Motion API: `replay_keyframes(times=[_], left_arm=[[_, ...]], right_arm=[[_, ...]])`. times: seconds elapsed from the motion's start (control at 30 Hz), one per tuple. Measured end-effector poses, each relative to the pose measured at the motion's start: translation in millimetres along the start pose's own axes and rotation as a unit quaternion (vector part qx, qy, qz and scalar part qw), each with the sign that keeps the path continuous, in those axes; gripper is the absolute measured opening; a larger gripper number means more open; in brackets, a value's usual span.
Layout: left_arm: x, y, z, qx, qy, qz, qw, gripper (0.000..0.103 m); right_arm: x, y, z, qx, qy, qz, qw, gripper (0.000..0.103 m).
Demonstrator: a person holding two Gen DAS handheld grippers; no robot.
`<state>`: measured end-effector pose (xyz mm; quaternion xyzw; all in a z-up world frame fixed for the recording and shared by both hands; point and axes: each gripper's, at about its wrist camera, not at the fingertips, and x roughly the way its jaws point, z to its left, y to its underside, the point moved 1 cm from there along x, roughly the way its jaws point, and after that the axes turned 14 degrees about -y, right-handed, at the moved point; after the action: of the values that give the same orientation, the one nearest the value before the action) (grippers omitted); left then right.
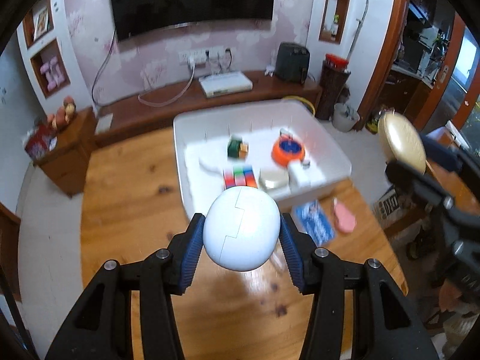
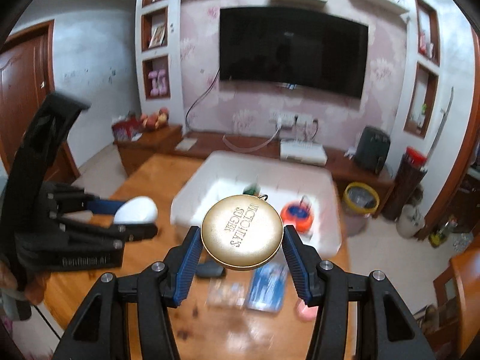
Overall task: Organize rigid objects
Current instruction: 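Carry the egg case and gold tin into the white bin and release them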
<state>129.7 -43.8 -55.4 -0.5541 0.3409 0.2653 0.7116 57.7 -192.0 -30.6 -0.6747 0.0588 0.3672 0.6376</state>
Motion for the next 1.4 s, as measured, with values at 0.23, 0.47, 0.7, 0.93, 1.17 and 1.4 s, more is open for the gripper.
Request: replay_keyframes(times=[0.23, 0.47, 0.7, 0.93, 1.17, 1.4], left_arm=[[9, -73, 7, -0.009, -0.023, -0.022, 0.9995, 0.053], [67, -111, 6, -0.022, -0.042, 0.005, 0.9989, 0.053], [148, -104, -6, -0.031, -0.052, 0.069, 0.9958, 0.053], [202, -87, -17, -0.024, -0.058, 0.114, 0.9915, 0.053], [222, -75, -24, -0.012, -0.05, 0.133, 0.9897, 0.053], [232, -68, -30, 0.007, -0.05, 0.146, 0.988, 0.054]], right_arm=[[-2, -86, -22, 0.006, 0.023, -0.037, 0.999, 0.055], [49, -130, -60, 0.035, 0.052, -0.014, 0.998, 0.055], [140, -103, -96, 0.081, 0.066, 0.067, 0.992, 0.055], [214, -49, -118, 0.117, 0.062, 0.149, 0.98, 0.055], [256, -5, -123, 0.126, 0.054, 0.223, 0.965, 0.055], [271, 9, -133, 0.149, 0.038, 0.267, 0.951, 0.056]])
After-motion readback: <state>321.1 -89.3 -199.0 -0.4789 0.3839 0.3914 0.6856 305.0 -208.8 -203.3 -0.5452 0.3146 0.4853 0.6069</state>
